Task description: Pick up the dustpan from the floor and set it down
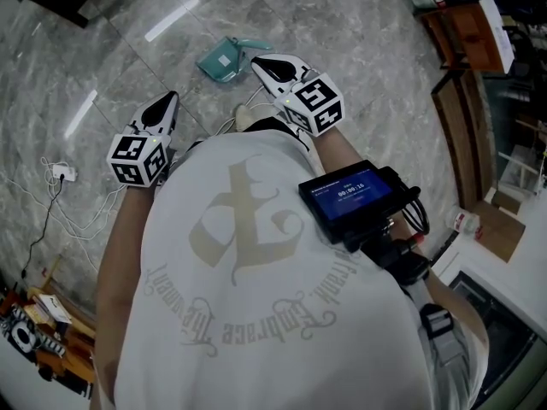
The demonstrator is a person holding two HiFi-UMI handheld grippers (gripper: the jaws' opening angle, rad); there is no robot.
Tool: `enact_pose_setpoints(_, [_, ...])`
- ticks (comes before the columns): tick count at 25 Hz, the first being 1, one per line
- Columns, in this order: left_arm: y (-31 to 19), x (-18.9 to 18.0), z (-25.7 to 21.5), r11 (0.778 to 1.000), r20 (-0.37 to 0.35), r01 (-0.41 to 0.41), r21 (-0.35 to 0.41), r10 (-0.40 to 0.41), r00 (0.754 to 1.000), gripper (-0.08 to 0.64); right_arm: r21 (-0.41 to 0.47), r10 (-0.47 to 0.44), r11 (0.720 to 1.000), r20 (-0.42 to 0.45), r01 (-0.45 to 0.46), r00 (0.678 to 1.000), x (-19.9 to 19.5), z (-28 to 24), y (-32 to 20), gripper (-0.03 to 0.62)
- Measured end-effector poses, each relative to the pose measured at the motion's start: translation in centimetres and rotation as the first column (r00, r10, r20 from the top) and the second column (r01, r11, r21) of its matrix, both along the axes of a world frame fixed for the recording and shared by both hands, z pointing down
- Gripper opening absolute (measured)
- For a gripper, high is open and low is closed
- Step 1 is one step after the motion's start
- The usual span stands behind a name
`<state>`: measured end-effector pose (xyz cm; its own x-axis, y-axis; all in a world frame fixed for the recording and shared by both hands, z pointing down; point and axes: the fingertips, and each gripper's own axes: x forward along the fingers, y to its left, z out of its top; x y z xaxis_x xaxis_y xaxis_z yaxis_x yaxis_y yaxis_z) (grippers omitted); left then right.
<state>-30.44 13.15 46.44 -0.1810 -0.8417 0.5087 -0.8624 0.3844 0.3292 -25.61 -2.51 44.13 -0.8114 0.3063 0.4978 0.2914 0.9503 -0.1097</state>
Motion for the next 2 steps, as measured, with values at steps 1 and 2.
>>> enact_pose_setpoints(1, [0.02, -0.1, -0.05, 1.0, -0.001, -0.001, 0.0, 0.001, 1.0, 0.012, -0.001, 0.002, 1.0, -0.001, -0.002, 1.0, -0.01, -0.03, -0.01, 0.015])
enact_pose_setpoints(2, [0.04, -0.2, -0.12, 1.0, -0.002, -0.001, 0.0, 0.001, 1.0, 0.012, -0.001, 0.005, 1.0, -0.002, -0.005, 1.0, -0.03, -0.06, -0.03, 0.015])
